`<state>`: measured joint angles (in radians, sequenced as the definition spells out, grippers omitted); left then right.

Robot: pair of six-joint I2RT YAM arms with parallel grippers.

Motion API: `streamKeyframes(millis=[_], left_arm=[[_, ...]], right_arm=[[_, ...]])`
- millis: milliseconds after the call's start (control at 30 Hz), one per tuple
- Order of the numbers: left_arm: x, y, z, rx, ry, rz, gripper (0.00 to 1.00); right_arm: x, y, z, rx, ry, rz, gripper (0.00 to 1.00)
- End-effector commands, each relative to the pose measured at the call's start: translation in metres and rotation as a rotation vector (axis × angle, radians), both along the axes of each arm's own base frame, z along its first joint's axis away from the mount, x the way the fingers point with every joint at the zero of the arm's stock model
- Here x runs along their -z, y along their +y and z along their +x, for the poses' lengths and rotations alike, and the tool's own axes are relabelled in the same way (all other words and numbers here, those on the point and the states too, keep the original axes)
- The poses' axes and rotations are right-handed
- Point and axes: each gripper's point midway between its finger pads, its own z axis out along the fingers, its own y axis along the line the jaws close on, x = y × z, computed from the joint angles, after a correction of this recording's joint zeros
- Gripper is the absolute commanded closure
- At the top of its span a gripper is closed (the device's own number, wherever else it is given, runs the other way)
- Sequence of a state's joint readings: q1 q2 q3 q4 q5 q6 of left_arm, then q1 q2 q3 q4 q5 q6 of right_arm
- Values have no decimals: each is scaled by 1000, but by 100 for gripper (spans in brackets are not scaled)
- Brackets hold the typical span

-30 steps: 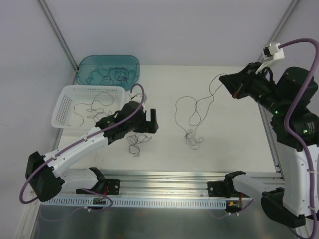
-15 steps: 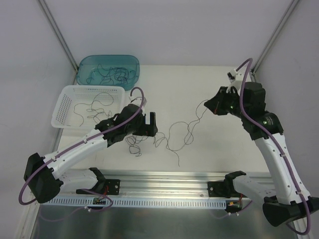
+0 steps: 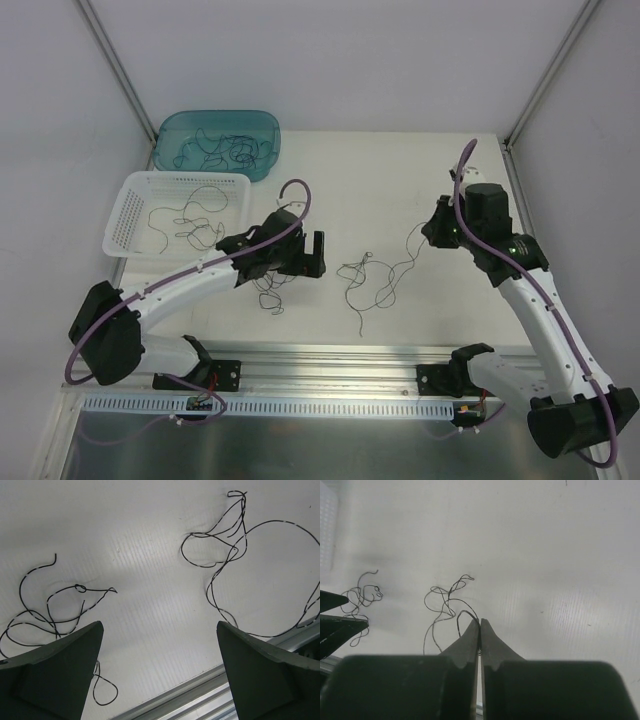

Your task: Untangle the cables

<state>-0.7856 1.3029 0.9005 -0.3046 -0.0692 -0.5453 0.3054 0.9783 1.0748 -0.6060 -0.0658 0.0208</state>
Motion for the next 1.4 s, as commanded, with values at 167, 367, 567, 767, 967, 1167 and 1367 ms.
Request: streamKeyframes(millis=[167, 367, 567, 767, 967, 1167, 1367], left_arm=[[-19, -56, 10, 94, -31, -110, 1], [-25, -93, 13, 279, -137, -81, 1], [-11, -122, 19, 483, -203, -14, 1], [4, -146, 15, 652, -224, 12, 1], [15, -174, 7, 817, -272, 37, 1], [35, -194, 12, 811, -287, 104, 2], [55, -205, 13, 803, -269, 141, 5]], right_arm=[[68, 6, -1, -6, 146, -16, 96], [117, 10, -3, 6, 258, -8, 92], [122, 15, -11, -31, 290, 5, 64], [90, 8, -20, -49, 233, -22, 23], [48, -10, -35, -15, 128, -51, 8], [29, -26, -57, 35, 52, -53, 6], [32, -31, -72, 49, 46, -35, 5]])
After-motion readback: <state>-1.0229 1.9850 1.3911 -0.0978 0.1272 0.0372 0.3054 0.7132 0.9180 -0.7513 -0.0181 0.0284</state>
